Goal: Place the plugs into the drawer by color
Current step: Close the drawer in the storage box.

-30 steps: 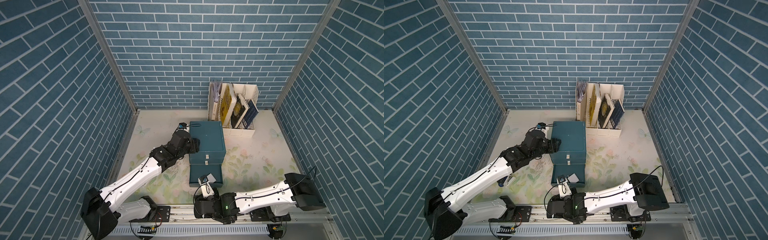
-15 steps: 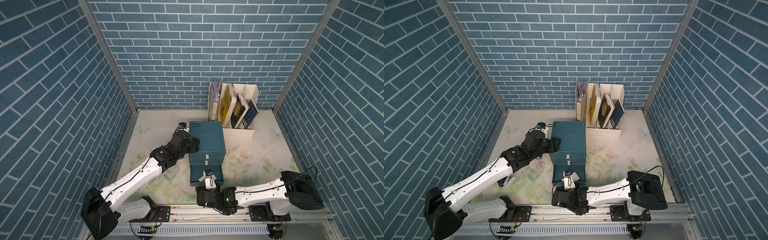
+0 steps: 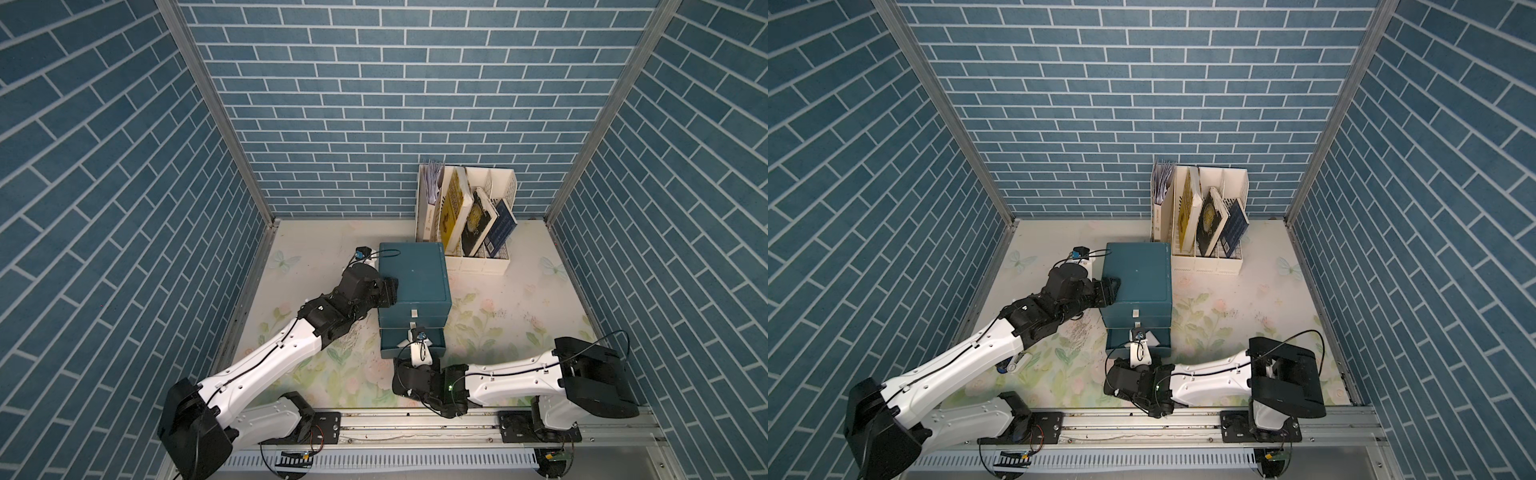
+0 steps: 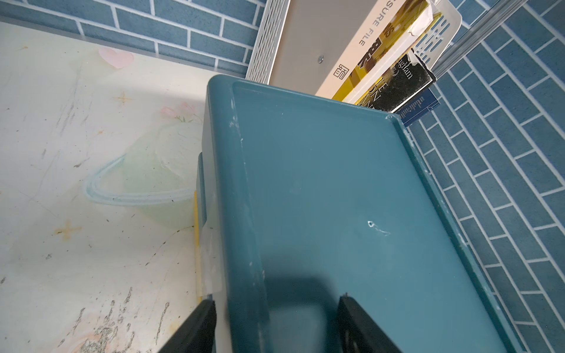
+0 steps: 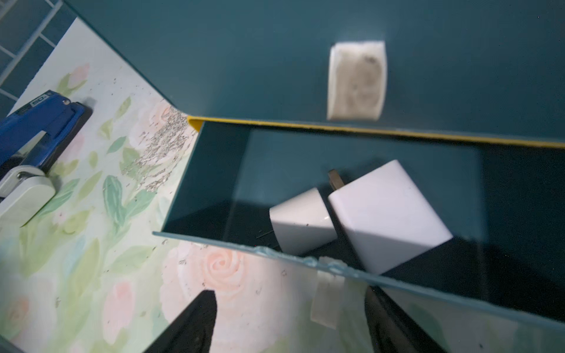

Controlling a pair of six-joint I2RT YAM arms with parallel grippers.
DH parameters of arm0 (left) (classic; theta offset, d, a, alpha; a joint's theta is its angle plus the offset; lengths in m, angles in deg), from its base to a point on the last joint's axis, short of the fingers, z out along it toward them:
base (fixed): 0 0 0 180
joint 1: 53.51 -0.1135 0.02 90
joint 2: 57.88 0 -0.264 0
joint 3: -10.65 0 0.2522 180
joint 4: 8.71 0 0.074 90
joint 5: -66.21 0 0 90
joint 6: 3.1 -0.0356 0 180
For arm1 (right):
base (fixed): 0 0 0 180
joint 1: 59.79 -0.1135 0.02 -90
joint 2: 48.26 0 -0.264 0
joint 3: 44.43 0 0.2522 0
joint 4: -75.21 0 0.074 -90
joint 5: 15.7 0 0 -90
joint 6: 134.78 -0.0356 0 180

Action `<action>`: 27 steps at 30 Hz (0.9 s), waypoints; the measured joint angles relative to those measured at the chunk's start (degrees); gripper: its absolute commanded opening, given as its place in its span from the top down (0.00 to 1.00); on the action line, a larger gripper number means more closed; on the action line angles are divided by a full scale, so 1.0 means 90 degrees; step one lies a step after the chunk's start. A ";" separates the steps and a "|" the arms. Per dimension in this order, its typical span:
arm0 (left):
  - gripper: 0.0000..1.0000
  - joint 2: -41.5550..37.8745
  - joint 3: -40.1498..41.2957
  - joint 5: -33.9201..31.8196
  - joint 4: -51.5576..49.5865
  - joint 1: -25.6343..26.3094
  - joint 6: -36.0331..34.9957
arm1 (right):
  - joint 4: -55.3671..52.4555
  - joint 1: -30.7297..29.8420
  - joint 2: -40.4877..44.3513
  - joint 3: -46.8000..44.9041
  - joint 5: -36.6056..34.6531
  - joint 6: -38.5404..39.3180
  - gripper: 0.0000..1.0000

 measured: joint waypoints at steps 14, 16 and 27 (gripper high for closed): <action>0.35 -0.0146 0.0223 0.0024 0.0240 0.0000 0.0041 | 0.1430 0.0619 -0.0350 -0.0313 -0.0527 0.1353 0.19; 0.35 -0.0158 0.0245 0.0022 0.0253 0.0000 0.0046 | 0.1552 0.0665 -0.0359 -0.0323 -0.0546 0.1525 0.19; 0.30 -0.0177 0.0119 -0.0015 0.0029 0.0000 -0.0010 | 0.1292 0.0520 0.0248 -0.0330 -0.0697 0.1877 0.17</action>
